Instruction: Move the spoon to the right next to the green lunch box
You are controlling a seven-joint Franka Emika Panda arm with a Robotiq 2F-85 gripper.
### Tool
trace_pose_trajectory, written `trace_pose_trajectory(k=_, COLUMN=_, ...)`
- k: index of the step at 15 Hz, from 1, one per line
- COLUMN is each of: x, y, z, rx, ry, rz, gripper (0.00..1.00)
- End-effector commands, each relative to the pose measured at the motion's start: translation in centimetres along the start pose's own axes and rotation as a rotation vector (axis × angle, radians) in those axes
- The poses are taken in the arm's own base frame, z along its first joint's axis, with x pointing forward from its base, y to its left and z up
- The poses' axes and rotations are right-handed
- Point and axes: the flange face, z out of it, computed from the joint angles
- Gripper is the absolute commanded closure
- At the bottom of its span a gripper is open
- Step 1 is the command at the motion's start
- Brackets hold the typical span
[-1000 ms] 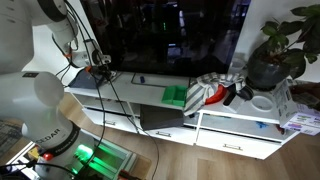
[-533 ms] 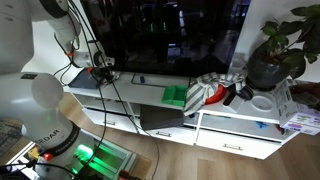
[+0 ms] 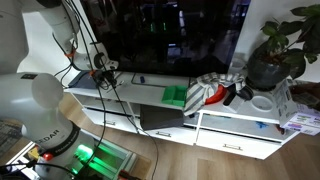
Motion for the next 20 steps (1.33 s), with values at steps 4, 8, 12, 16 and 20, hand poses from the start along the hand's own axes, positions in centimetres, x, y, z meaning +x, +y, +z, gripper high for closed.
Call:
trace_pose_trajectory(k=4, x=-1.4, y=5.3, z=-2.3, rx=-0.096, ry=0.052, rz=0.074, gripper=0.98)
trace_pose_trajectory(k=8, x=-1.1, y=9.1, z=-2.5, rx=-0.155, ry=0.100, rz=0.104, gripper=0.98)
trace_pose_trajectory(k=12, x=0.0, y=9.2, z=-1.4, rx=-0.159, ry=0.090, rz=0.101, gripper=0.91)
trace_pose_trajectory(k=16, x=-0.1, y=8.6, z=-1.3, rx=-0.153, ry=0.090, rz=0.092, gripper=0.91)
trace_pose_trajectory(k=20, x=-0.1, y=8.6, z=-1.3, rx=-0.152, ry=0.090, rz=0.092, gripper=0.98)
